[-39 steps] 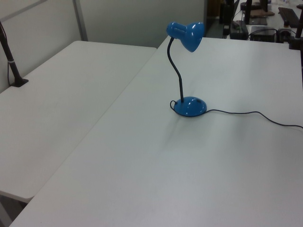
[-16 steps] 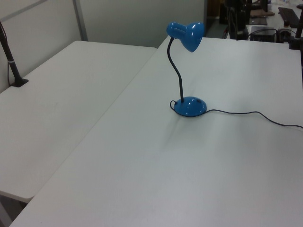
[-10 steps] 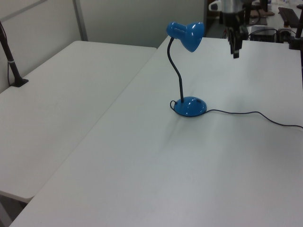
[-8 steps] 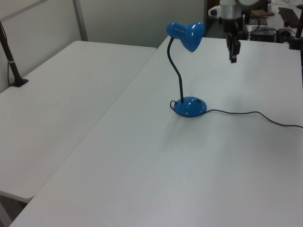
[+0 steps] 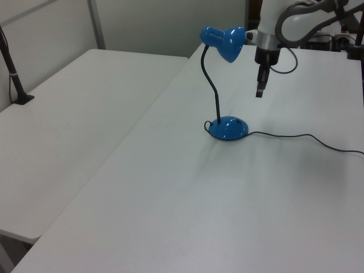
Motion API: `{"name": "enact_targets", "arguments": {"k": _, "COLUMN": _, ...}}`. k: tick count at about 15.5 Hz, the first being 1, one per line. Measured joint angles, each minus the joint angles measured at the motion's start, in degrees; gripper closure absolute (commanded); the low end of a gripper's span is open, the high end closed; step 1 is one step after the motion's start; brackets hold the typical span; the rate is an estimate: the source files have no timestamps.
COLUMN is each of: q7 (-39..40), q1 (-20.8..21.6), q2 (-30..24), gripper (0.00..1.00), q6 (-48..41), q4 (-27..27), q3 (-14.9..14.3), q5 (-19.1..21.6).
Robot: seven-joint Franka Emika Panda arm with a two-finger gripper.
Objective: Turn on the lamp
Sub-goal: 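Lower the gripper onto the switch on the lamp base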
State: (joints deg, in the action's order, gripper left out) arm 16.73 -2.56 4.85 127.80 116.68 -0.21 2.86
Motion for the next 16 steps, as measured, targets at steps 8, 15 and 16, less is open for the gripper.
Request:
{"name": "enact_targets", "arguments": {"k": 8, "q7": -4.75, "q1": 0.81, "q2": 5.43, "gripper": 1.0, "q6": 10.22, "q4": 0.35, "q3": 1.39, "q5": 0.21}}
{"name": "enact_targets", "arguments": {"k": 15, "q7": -6.26, "q1": 1.43, "q2": 8.07, "gripper": 1.0, "q6": 13.59, "q4": 0.28, "q3": 3.31, "q5": 1.14}}
{"name": "enact_targets", "arguments": {"k": 16, "q7": -6.28, "q1": 1.44, "q2": 8.25, "gripper": 1.0, "q6": 13.63, "q4": 0.19, "q3": 3.36, "q5": 1.14}}
